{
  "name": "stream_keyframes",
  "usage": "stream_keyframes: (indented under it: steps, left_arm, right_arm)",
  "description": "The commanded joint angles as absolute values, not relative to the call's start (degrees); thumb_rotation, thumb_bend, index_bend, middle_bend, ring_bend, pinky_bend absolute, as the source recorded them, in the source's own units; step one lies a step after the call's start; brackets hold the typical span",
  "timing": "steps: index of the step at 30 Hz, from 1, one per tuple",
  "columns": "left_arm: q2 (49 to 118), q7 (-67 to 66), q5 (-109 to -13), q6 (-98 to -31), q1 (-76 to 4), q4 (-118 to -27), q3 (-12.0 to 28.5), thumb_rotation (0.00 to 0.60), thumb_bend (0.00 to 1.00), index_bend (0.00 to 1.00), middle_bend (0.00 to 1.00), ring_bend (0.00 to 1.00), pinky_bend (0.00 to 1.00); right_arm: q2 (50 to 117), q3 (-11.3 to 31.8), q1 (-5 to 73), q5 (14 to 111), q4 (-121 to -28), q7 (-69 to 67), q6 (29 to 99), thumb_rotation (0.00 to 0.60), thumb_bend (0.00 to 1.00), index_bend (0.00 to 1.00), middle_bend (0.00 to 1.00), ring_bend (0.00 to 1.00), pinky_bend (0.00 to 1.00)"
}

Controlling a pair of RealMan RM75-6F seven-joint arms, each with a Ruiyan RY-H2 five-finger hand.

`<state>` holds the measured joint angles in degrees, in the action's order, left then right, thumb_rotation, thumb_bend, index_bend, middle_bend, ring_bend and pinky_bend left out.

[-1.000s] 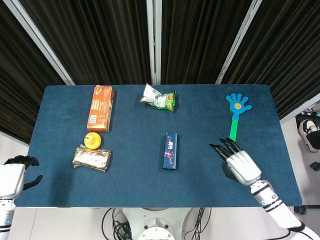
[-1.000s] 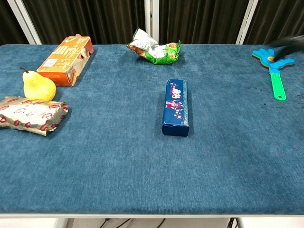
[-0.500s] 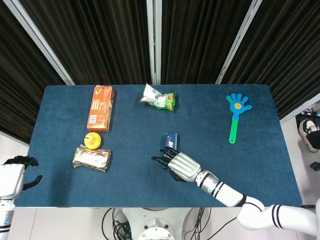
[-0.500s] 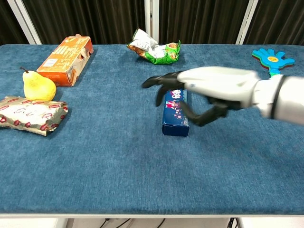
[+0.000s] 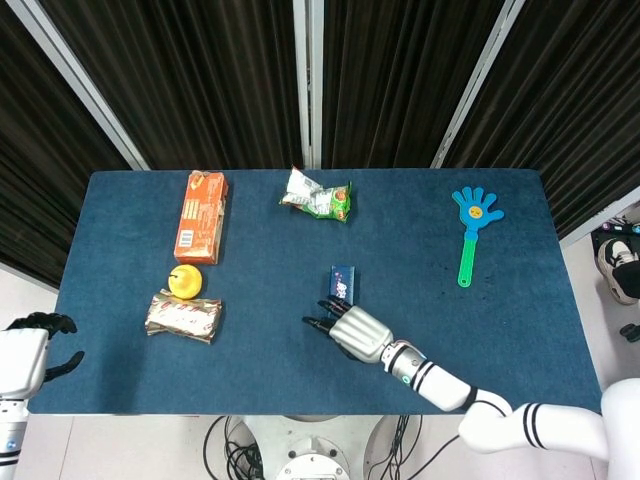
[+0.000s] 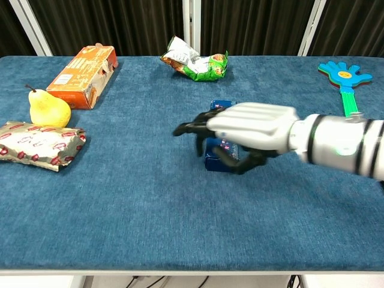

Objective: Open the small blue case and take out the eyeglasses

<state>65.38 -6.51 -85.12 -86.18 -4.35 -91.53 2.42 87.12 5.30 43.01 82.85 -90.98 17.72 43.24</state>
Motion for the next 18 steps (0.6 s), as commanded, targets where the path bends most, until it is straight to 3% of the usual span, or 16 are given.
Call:
stream_keyframes:
  steps: [1,10,12,15,18]
  left_arm:
    - [65.40,-6.54,-85.23,-86.27,-4.32,-91.49,2.39,0.600,0.17,0.50,0.49,0.38,0.46]
    - [65.39,-6.61,-85.27,-86.30,-4.29,-91.59,2.38,0.600,0.17,0.50,0.49,0.38,0.46]
    - [65.39,-6.63,-85.31,-86.34,-4.28,-91.58,2.38,0.600,0.17,0.50,0.49,0.38,0.46]
    - [65.41,-6.65,-85.30,-86.39,-4.23,-91.61,2.38,0.600,0.17,0.50,0.49,0.38,0.46]
    - [65.40,-6.63,-85.25,-86.34,-4.24,-91.62,2.40,0.600,0.17,0.50,0.49,0.38,0.46]
  right_arm:
    - [82.24,2.74,40.67,81.64,-94.22,20.57,45.49,0.600,0.82,0.04,0.31,0.00,0.00]
    - [75.16,-0.21,37.14,78.86,-95.91,25.57,49.35,0.600,0.78,0.04,0.32,0.00,0.00]
    - [75.01,0.33,36.98,78.58,-96.04,24.09,49.93,0.600,0.72,0.04,0.31,0.00,0.00]
    - [75.58,1.79,36.58,79.99,-96.19,19.78,52.39,0.600,0.57,0.04,0.29,0.00,0.00]
    - [76.91,3.90,36.47,79.23,-95.72,17.04,54.32,0.600,0.34,0.05,0.26,0.00,0.00]
